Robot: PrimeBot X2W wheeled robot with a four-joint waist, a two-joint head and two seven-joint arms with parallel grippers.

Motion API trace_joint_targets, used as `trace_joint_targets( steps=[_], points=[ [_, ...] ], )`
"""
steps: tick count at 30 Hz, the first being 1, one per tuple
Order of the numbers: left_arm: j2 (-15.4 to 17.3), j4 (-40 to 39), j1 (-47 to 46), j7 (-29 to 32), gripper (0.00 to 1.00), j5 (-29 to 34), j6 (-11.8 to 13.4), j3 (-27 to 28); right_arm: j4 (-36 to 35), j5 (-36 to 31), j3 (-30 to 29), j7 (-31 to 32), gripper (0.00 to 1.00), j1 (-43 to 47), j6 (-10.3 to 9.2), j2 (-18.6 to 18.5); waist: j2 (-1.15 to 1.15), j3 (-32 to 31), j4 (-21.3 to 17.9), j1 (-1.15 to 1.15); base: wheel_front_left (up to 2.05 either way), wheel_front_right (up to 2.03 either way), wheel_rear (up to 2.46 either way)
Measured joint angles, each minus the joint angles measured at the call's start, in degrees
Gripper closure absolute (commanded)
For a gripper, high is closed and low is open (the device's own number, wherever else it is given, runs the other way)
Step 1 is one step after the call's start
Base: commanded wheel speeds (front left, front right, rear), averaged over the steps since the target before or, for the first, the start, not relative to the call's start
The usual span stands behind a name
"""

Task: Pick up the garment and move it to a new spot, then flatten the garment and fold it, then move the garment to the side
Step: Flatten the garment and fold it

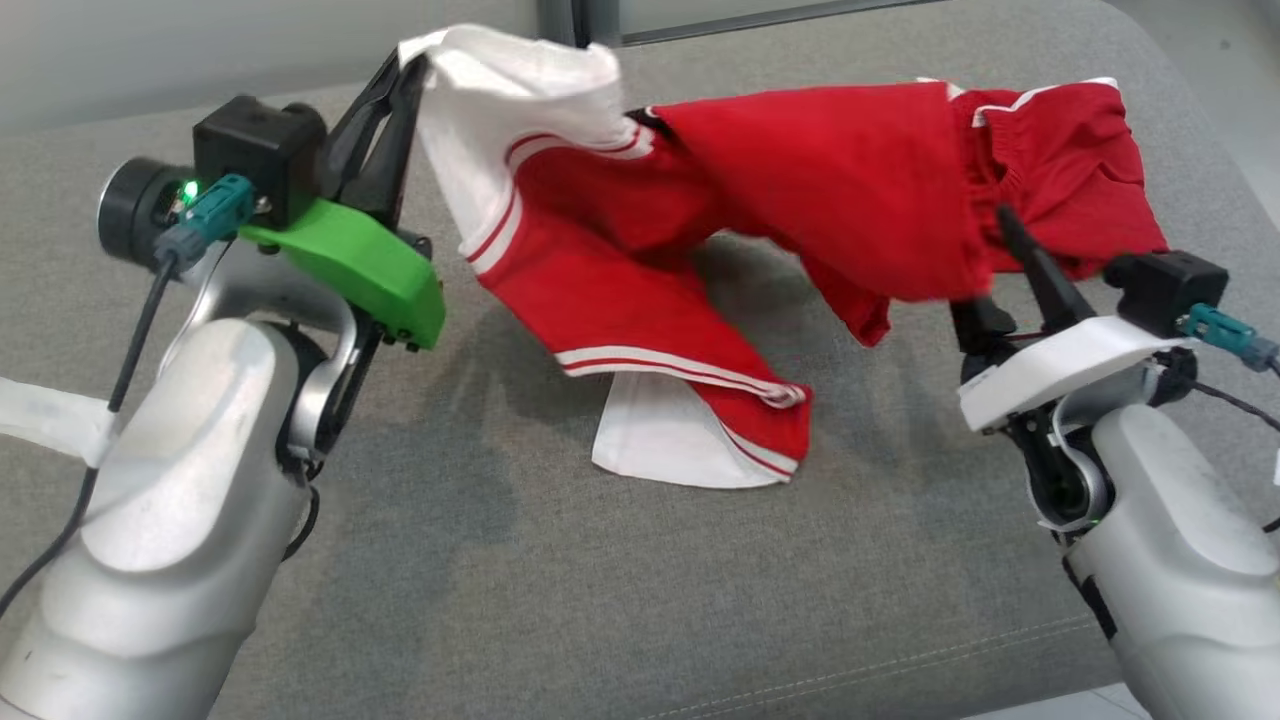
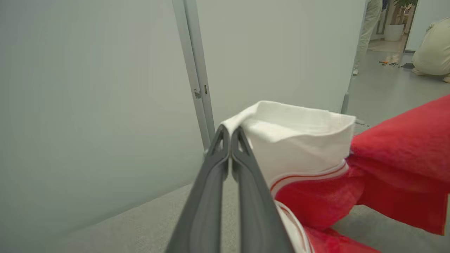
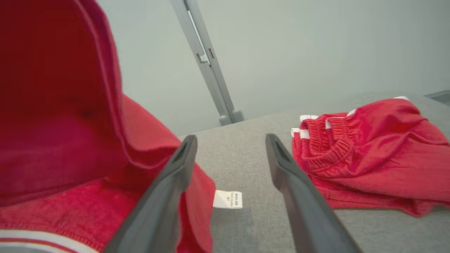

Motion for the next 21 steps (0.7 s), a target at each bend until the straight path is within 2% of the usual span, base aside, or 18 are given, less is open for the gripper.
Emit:
trace_joint_targets(
  steps=[4, 7, 11, 17, 21],
  points=[
    [2.0, 3.3, 1.0, 1.0, 1.00, -1.4, 0.1, 1.9, -0.1, 0.1, -2.1, 0.0, 0.00, 0.1, -0.43, -2.5, 0.00, 1.5, -0.6, 0.00, 0.00, 0.00, 0.00],
    [2.9, 4.1, 1.0, 1.4, 1.00, -1.5, 0.1, 1.9, -0.8, 0.2, -1.9, 0.0, 0.00, 0.2, -0.40, -2.4, 0.00, 2.1, -0.8, 0.00, 0.00, 0.00, 0.00],
    [2.0, 4.0, 1.0, 1.4, 1.00, -2.0, -0.2, 1.6, -1.7, 0.4, 0.4, -0.2, 0.00, 0.2, -0.35, -1.4, 0.00, 2.2, -0.8, 0.00, 0.00, 0.00, 0.00],
    [0.2, 3.7, 1.8, -0.8, 1.00, -4.9, -0.5, 2.4, -0.6, -0.5, 6.0, 2.8, 0.00, 1.2, -0.09, -1.5, 0.00, 2.5, 0.0, 0.00, 0.00, 0.00, 0.00],
    [-0.9, 3.4, 4.8, -2.7, 1.00, -5.6, -0.5, 2.9, 1.4, 0.1, 7.1, 4.7, 0.00, 1.4, 0.16, -1.0, 0.00, 3.1, 1.2, 0.00, 0.00, 0.00, 0.00]
  ],
)
